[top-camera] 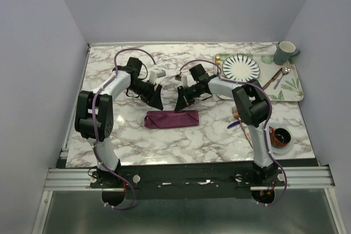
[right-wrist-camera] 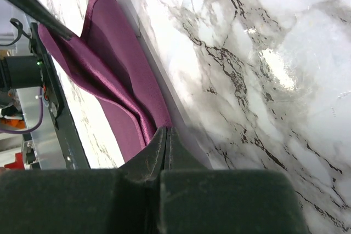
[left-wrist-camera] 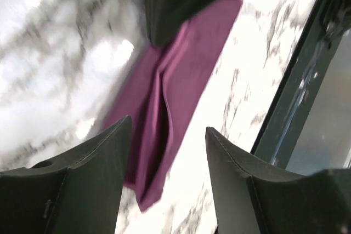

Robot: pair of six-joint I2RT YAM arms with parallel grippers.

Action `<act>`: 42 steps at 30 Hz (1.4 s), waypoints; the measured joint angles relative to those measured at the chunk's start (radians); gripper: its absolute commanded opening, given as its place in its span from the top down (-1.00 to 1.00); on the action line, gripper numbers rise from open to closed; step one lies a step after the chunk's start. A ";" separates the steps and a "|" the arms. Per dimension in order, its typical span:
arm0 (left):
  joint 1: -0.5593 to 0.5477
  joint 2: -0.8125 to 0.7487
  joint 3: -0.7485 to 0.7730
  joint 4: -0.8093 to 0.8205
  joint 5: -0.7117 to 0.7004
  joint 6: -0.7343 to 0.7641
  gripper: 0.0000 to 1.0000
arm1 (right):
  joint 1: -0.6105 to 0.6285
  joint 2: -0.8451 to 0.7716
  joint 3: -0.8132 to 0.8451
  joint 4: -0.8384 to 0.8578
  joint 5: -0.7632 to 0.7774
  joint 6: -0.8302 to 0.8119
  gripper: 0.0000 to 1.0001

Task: Fold the napkin into a case and place the utensils inside
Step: Stuff the top corner of the smaller-rectangle-folded napkin into the folded napkin.

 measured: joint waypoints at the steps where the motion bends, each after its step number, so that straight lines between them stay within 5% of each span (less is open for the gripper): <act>1: 0.000 -0.022 -0.023 -0.010 -0.014 0.022 -0.31 | 0.000 0.000 0.000 0.000 0.000 -0.003 0.92; 17: -0.005 -0.003 -0.076 -0.052 -0.116 0.109 -0.19 | 0.000 0.000 0.000 -0.002 -0.001 -0.020 0.92; 21: -0.026 0.028 -0.074 -0.048 -0.124 0.116 0.07 | 0.000 0.000 0.000 -0.002 -0.001 -0.020 0.92; 28: -0.039 0.050 -0.063 -0.045 -0.123 0.123 0.91 | 0.004 0.000 -0.001 -0.002 -0.001 -0.023 0.96; 42: -0.037 0.063 -0.051 0.036 -0.121 0.042 1.00 | 0.012 0.000 -0.004 -0.005 -0.005 -0.050 0.99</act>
